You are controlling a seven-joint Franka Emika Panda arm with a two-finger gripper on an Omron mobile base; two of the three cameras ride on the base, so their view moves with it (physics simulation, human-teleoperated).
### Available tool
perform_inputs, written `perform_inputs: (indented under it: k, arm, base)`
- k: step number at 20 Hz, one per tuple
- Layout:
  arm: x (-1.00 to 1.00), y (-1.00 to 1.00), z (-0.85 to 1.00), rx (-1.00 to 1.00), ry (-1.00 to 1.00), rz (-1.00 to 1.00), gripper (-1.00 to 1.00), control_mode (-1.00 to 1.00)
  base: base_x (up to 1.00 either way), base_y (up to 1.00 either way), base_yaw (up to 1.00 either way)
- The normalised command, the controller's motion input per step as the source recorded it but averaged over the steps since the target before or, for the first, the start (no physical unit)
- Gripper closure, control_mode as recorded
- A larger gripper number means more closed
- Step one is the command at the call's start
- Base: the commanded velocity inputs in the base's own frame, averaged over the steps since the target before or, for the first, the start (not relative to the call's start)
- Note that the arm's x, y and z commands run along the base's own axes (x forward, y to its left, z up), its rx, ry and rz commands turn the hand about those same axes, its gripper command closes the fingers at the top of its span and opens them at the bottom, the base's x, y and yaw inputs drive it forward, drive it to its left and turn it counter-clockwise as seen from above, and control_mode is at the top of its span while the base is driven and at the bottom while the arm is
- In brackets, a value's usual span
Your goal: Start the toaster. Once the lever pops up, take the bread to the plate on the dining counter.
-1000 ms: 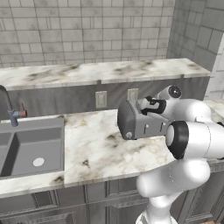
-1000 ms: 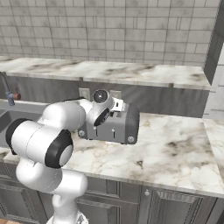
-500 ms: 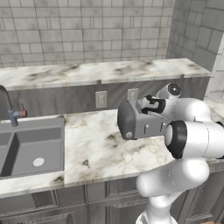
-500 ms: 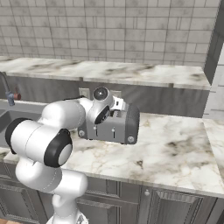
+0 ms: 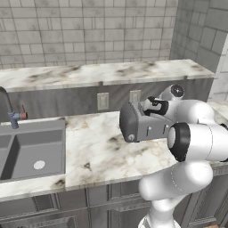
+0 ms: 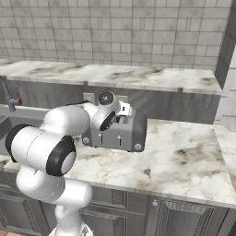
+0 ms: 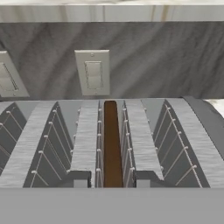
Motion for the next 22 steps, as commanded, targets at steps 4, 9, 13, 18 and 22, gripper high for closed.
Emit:
perform_inputs:
  k: [4,9,13,18,22]
  arm:
    - [0.00,0.00,0.00,0.00,0.00,0.00,1.00,-1.00]
    - [0.00,0.00,0.00,0.00,0.00,0.00,1.00,-1.00]
    - [0.00,0.00,0.00,0.00,0.00,0.00,1.00,-1.00]
    - [0.00,0.00,0.00,0.00,0.00,0.00,1.00,-1.00]
    - [0.00,0.00,0.00,0.00,0.00,0.00,1.00,-1.00]
  base:
    - [0.00,0.00,0.00]
    - [0.00,0.00,0.00]
    - [0.00,0.00,0.00]
    - [0.00,0.00,0.00]
    - [0.00,0.00,0.00]
